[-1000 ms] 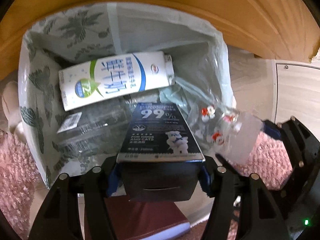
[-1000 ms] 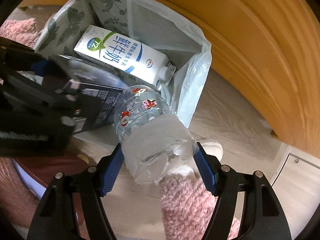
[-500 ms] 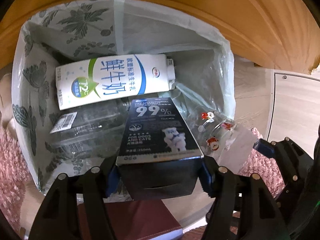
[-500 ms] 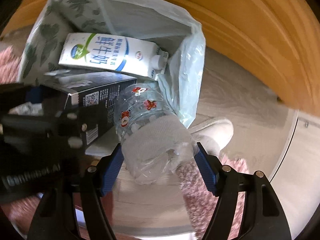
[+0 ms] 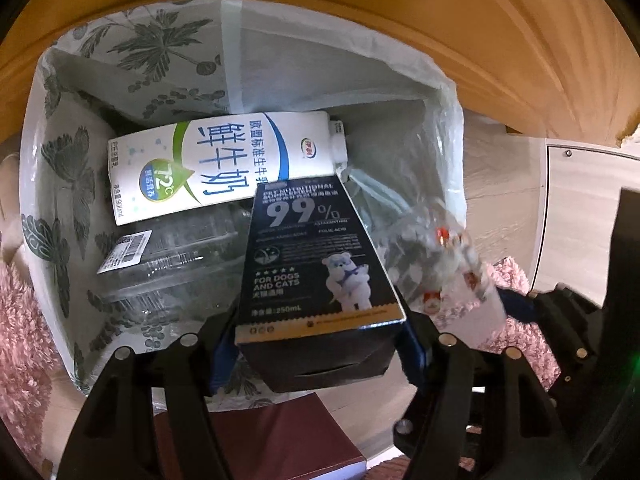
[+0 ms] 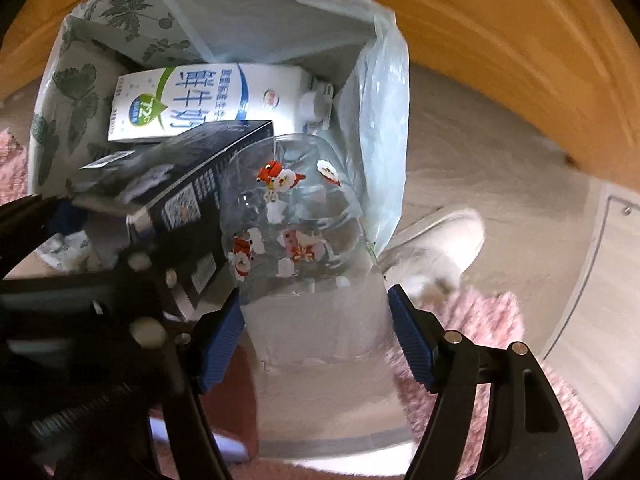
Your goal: Collect trash
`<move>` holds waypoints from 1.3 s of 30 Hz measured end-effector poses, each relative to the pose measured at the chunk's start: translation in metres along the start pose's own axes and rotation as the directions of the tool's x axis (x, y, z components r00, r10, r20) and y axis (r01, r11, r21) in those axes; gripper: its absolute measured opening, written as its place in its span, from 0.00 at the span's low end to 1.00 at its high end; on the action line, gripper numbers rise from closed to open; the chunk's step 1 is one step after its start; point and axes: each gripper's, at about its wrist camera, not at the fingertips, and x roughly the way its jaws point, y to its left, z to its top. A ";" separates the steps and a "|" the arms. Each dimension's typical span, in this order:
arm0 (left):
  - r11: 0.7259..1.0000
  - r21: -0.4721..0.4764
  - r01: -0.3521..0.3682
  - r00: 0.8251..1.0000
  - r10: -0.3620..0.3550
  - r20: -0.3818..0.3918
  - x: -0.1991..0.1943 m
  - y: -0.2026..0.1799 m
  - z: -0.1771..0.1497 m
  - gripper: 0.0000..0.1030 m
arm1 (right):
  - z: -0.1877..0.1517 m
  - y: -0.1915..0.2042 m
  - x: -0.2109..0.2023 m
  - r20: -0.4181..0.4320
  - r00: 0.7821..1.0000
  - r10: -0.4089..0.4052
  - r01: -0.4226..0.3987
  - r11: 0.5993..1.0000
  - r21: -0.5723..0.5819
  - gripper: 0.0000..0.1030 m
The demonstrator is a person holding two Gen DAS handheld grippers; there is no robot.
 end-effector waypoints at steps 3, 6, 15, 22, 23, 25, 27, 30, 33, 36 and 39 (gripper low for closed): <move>1.000 -0.016 0.011 1.000 -0.012 -0.020 0.001 0.002 0.001 0.62 | -0.003 -0.006 0.001 -0.032 0.998 0.044 -0.044 0.999 0.027 0.68; 0.999 -0.026 0.022 0.999 -0.023 -0.034 0.002 0.002 0.001 0.62 | -0.003 -0.013 0.000 -0.023 0.997 0.078 -0.076 0.995 0.062 0.68; 0.999 -0.020 0.046 0.998 -0.047 -0.042 -0.004 0.001 0.000 0.47 | -0.006 -0.014 0.003 0.000 0.997 0.081 -0.081 0.993 0.084 0.68; 0.997 -0.060 0.056 0.998 -0.058 -0.032 -0.012 0.007 0.002 0.47 | -0.001 -0.014 0.002 -0.040 0.995 0.091 -0.085 0.989 0.117 0.72; 0.996 -0.070 0.058 0.998 -0.061 -0.031 -0.013 0.010 0.002 0.47 | -0.001 -0.014 0.002 -0.042 0.995 0.090 -0.084 0.989 0.121 0.72; 0.994 -0.086 0.067 0.997 -0.070 -0.034 -0.014 0.014 0.002 0.47 | 0.000 -0.014 0.000 -0.046 0.995 0.087 -0.081 0.988 0.128 0.73; 0.993 -0.094 0.072 0.997 -0.076 -0.033 -0.015 0.016 0.002 0.47 | 0.000 -0.014 -0.002 -0.049 0.996 0.076 -0.070 0.989 0.131 0.75; 0.992 -0.096 0.080 0.996 -0.083 -0.028 -0.018 0.018 0.002 0.47 | 0.000 -0.014 -0.007 -0.045 0.997 0.065 -0.059 0.988 0.139 0.75; 0.991 -0.101 0.086 0.996 -0.089 -0.024 -0.020 0.020 0.001 0.47 | 0.000 -0.012 -0.011 -0.042 0.998 0.040 -0.035 0.991 0.131 0.75; 0.990 -0.109 0.095 0.995 -0.097 -0.015 -0.024 0.022 0.003 0.47 | 0.001 -0.003 -0.021 0.006 0.999 -0.038 0.037 0.997 0.075 0.69; 0.988 -0.116 0.100 0.995 -0.101 -0.008 -0.024 0.023 0.004 0.47 | 0.003 0.011 -0.024 0.002 0.999 -0.033 0.033 0.999 0.013 0.38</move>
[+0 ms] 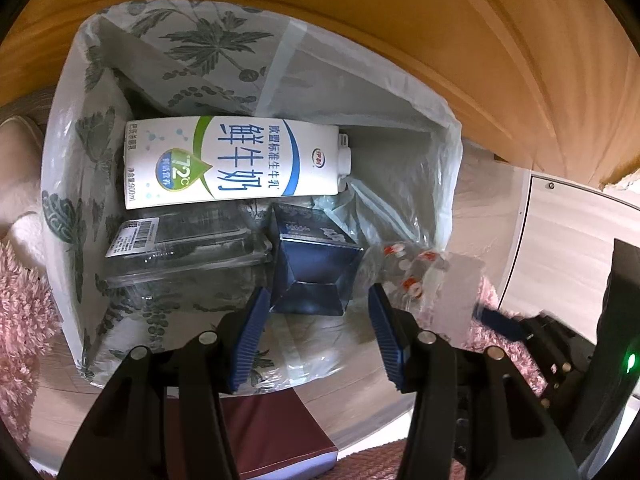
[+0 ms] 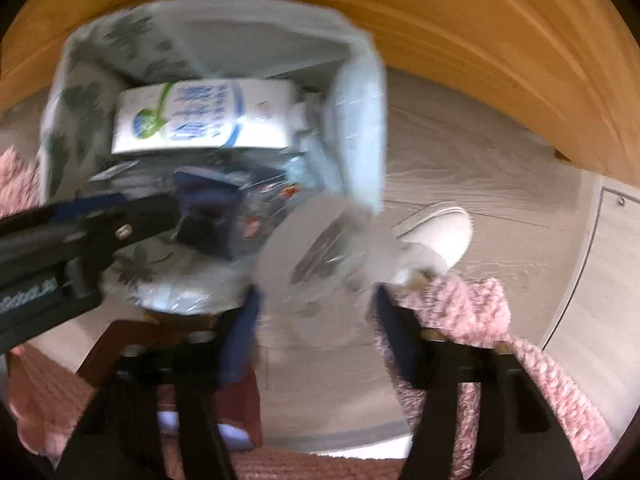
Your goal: Collect trash
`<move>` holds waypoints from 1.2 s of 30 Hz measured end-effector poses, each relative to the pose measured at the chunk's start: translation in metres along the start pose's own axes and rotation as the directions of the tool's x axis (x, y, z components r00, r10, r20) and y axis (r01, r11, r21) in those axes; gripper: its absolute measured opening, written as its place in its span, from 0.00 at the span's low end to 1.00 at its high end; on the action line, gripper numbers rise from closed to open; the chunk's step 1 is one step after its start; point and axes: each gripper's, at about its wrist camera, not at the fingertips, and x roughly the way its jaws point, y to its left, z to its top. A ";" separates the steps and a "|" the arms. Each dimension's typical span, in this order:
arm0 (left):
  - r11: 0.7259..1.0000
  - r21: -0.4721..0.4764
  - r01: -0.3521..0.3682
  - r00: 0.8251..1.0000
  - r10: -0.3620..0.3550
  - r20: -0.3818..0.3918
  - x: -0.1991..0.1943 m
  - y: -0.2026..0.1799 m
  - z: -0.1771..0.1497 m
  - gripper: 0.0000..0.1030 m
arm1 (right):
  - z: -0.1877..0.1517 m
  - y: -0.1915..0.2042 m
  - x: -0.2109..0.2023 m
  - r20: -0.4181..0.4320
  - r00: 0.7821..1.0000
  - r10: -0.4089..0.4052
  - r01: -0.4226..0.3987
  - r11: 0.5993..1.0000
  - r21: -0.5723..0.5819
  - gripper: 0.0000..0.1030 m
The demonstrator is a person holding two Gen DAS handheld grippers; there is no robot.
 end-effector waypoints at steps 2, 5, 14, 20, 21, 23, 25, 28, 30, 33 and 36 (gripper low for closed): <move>1.000 -0.006 0.003 1.000 -0.003 0.002 -0.002 0.002 0.000 0.47 | 0.002 0.011 0.000 0.003 1.000 -0.030 0.030 0.999 -0.035 0.25; 1.000 -0.010 0.007 1.000 -0.007 0.008 -0.005 0.006 -0.001 0.47 | 0.005 0.021 -0.001 0.055 0.996 -0.068 0.071 0.996 -0.057 0.16; 0.999 -0.034 0.019 1.000 -0.019 0.010 -0.009 0.012 0.002 0.47 | -0.001 0.026 0.001 0.022 0.999 -0.050 0.052 0.993 -0.106 0.08; 0.999 -0.035 -0.005 0.999 0.006 0.034 -0.014 0.015 0.003 0.47 | 0.014 0.006 0.017 -0.061 0.989 0.132 -0.128 0.990 0.057 0.08; 0.999 -0.035 -0.014 0.999 0.016 0.040 -0.016 0.016 0.003 0.47 | 0.017 0.005 0.020 -0.066 0.987 0.144 -0.139 0.987 0.075 0.08; 0.999 -0.033 -0.035 0.998 0.036 0.052 -0.017 0.017 0.003 0.47 | 0.023 0.002 0.028 -0.080 0.983 0.168 -0.158 0.980 0.118 0.08; 0.998 -0.029 -0.059 0.996 0.061 0.070 -0.020 0.018 0.003 0.47 | 0.028 -0.003 0.036 -0.092 0.976 0.195 -0.179 0.971 0.157 0.08; 0.996 -0.016 -0.091 0.991 0.092 0.095 -0.025 0.017 0.005 0.49 | 0.036 -0.007 0.046 -0.099 0.969 0.227 -0.204 0.959 0.199 0.08; 0.993 -0.006 -0.120 0.986 0.120 0.114 -0.029 0.016 0.005 0.49 | 0.043 -0.002 0.053 -0.098 0.968 0.231 -0.205 0.953 0.221 0.08; 0.990 -0.004 -0.141 0.982 0.141 0.129 -0.032 0.017 0.005 0.49 | 0.051 0.000 0.064 -0.100 0.967 0.235 -0.207 0.951 0.231 0.08; 0.988 -0.012 -0.153 0.979 0.153 0.137 -0.035 0.022 0.005 0.49 | 0.060 -0.004 0.073 -0.094 0.967 0.238 -0.210 0.948 0.239 0.08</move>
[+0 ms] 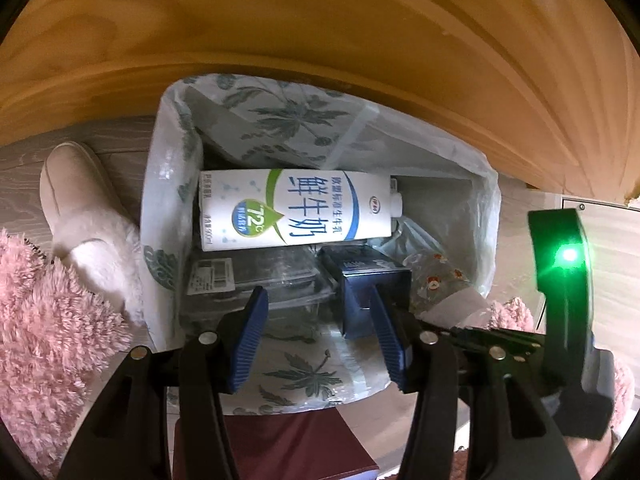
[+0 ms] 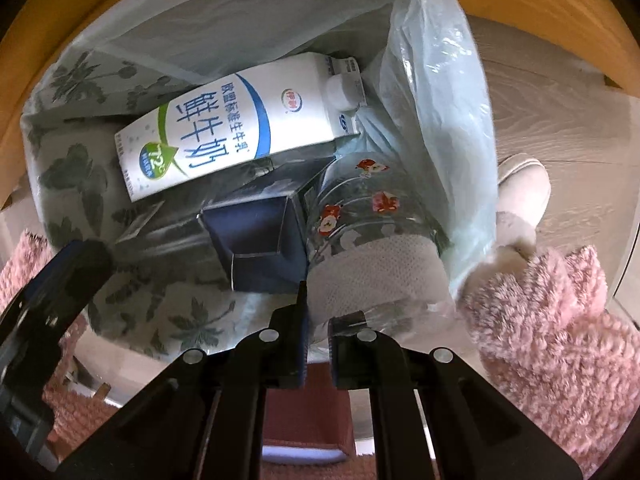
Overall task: Collect trash
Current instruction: 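Lower the clear bottle into the bin and open the right tool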
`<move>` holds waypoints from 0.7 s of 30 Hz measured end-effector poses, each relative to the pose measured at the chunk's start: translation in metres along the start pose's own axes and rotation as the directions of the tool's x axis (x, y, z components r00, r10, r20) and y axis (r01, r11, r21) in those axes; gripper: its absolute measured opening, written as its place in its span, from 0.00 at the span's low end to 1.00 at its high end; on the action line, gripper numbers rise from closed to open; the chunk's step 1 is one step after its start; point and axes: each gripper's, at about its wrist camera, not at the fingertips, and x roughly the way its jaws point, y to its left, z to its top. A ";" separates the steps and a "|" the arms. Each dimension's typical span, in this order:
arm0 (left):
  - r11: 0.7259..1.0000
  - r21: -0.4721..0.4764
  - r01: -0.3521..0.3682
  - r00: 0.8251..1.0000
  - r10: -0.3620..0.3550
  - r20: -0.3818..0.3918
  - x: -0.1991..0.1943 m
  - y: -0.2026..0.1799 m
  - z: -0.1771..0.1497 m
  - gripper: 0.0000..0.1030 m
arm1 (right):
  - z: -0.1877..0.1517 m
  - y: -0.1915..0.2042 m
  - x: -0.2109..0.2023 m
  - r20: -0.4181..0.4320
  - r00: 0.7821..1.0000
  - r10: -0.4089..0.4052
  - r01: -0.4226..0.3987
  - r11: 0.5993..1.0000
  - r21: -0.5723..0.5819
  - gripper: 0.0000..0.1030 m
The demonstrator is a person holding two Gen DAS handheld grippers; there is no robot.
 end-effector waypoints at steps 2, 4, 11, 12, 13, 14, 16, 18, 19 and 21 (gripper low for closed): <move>1.000 -0.009 0.006 1.000 -0.006 -0.002 -0.001 0.002 0.000 0.49 | 0.008 0.000 0.007 0.001 1.000 0.005 -0.005 1.000 0.008 0.08; 1.000 -0.011 0.011 1.000 -0.011 0.001 -0.001 0.002 0.001 0.49 | 0.013 -0.002 0.013 0.007 1.000 0.008 -0.008 1.000 0.011 0.08; 1.000 -0.003 0.015 1.000 -0.015 0.008 -0.004 0.000 0.001 0.49 | 0.025 -0.029 0.023 0.024 0.996 0.090 -0.091 0.996 0.027 0.08; 1.000 -0.005 0.016 1.000 -0.016 0.005 -0.002 0.000 0.001 0.49 | 0.023 -0.032 0.021 0.031 0.995 0.095 -0.095 0.995 0.016 0.11; 1.000 -0.007 0.018 1.000 -0.018 0.001 -0.001 0.000 0.001 0.49 | 0.023 -0.033 0.018 0.044 0.995 0.086 -0.086 0.996 0.004 0.26; 1.000 -0.008 0.019 1.000 -0.019 0.000 -0.001 0.000 0.001 0.49 | 0.022 -0.035 0.014 0.065 0.996 0.068 -0.068 0.998 -0.009 0.39; 1.000 -0.003 0.022 1.000 -0.022 0.001 -0.001 -0.001 0.000 0.49 | 0.019 -0.037 0.006 0.100 0.993 0.062 -0.059 0.998 -0.031 0.62; 1.000 0.003 0.022 1.000 -0.022 0.006 -0.002 -0.003 -0.002 0.49 | 0.014 -0.039 0.002 0.115 0.991 0.073 -0.068 0.997 -0.042 0.62; 1.000 0.006 0.020 1.000 -0.020 0.008 -0.002 -0.003 -0.002 0.49 | 0.012 -0.043 0.000 0.122 0.989 0.080 -0.076 0.996 -0.036 0.62; 1.000 0.007 0.020 1.000 -0.020 0.009 -0.002 -0.003 -0.003 0.49 | 0.008 -0.049 -0.005 0.156 0.984 0.089 -0.088 0.996 -0.016 0.62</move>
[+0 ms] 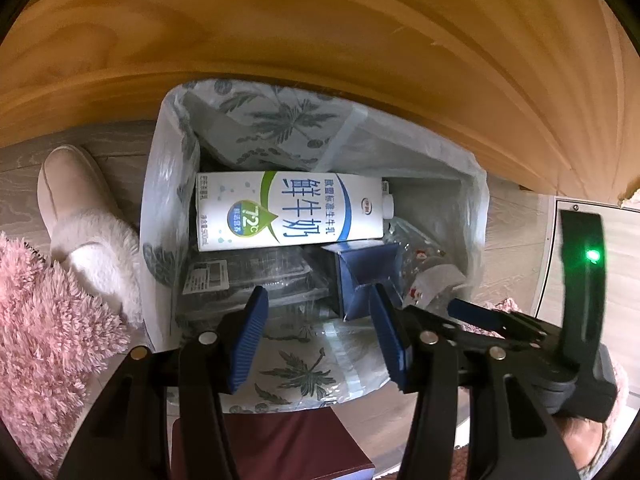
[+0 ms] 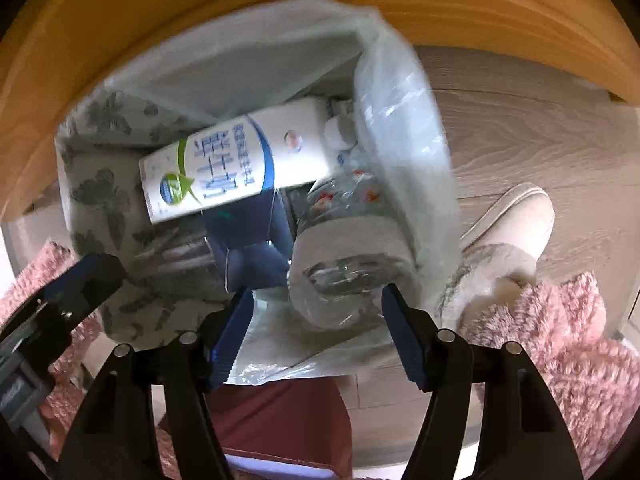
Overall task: Collect trash
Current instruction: 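Lower the clear bottle into the bin and open the right tool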
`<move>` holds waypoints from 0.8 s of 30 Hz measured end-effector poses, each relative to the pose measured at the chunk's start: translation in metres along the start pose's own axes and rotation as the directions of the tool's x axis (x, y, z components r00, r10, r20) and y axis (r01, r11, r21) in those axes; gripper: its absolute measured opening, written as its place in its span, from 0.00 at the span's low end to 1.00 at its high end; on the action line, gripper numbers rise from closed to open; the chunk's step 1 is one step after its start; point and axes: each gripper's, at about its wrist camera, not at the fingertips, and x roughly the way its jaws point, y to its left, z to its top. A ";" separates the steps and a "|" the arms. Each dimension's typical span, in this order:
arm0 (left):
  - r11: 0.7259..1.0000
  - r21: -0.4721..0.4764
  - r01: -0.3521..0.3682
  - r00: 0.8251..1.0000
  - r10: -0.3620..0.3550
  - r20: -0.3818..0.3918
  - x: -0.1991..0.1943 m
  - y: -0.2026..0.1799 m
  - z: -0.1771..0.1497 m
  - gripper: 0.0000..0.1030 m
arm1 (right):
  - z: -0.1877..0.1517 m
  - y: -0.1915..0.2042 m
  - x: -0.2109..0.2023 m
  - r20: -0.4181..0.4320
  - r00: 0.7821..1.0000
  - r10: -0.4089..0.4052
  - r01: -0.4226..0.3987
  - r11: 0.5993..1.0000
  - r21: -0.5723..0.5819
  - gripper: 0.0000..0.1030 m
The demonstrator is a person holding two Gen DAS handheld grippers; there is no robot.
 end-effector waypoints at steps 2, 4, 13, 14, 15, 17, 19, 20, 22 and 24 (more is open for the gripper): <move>1.000 -0.002 0.000 1.000 0.000 -0.002 0.000 0.000 0.001 0.49 | -0.007 -0.004 -0.013 0.053 0.999 0.009 -0.009 1.000 0.011 0.52; 1.000 -0.003 0.000 1.000 0.000 -0.005 0.001 0.000 0.001 0.49 | -0.006 -0.005 -0.008 0.062 0.996 0.062 -0.063 0.998 0.025 0.17; 1.000 -0.009 0.002 1.000 -0.002 -0.010 0.003 0.001 0.000 0.49 | 0.006 0.011 0.010 0.072 0.994 0.080 -0.090 0.987 0.135 0.03; 1.000 -0.010 0.003 1.000 -0.003 -0.011 0.003 0.001 0.000 0.49 | 0.008 0.013 0.012 0.071 0.994 0.082 -0.091 0.985 0.145 0.03; 1.000 -0.010 0.004 1.000 -0.004 -0.011 0.003 0.001 0.000 0.49 | 0.010 0.012 0.014 0.075 0.993 0.086 -0.097 0.983 0.158 0.03; 1.000 -0.007 0.005 1.000 -0.005 -0.011 0.002 0.001 -0.001 0.49 | 0.014 0.008 0.017 0.078 0.992 0.096 -0.108 0.978 0.179 0.03; 1.000 -0.005 0.004 1.000 -0.004 -0.011 0.002 0.000 -0.002 0.49 | 0.015 0.002 0.017 0.067 0.992 0.109 -0.121 0.972 0.201 0.03; 1.000 -0.005 0.005 1.000 -0.005 -0.012 0.002 0.000 -0.002 0.49 | 0.017 0.000 0.019 0.061 0.992 0.114 -0.124 0.970 0.209 0.03; 1.000 -0.004 0.005 1.000 -0.005 -0.014 0.003 0.000 -0.003 0.49 | 0.015 -0.001 0.017 0.059 0.991 0.120 -0.130 0.969 0.209 0.03; 1.000 -0.004 0.007 1.000 -0.007 -0.014 0.002 0.000 -0.004 0.49 | 0.015 0.000 0.014 0.043 0.992 0.117 -0.124 0.975 0.184 0.04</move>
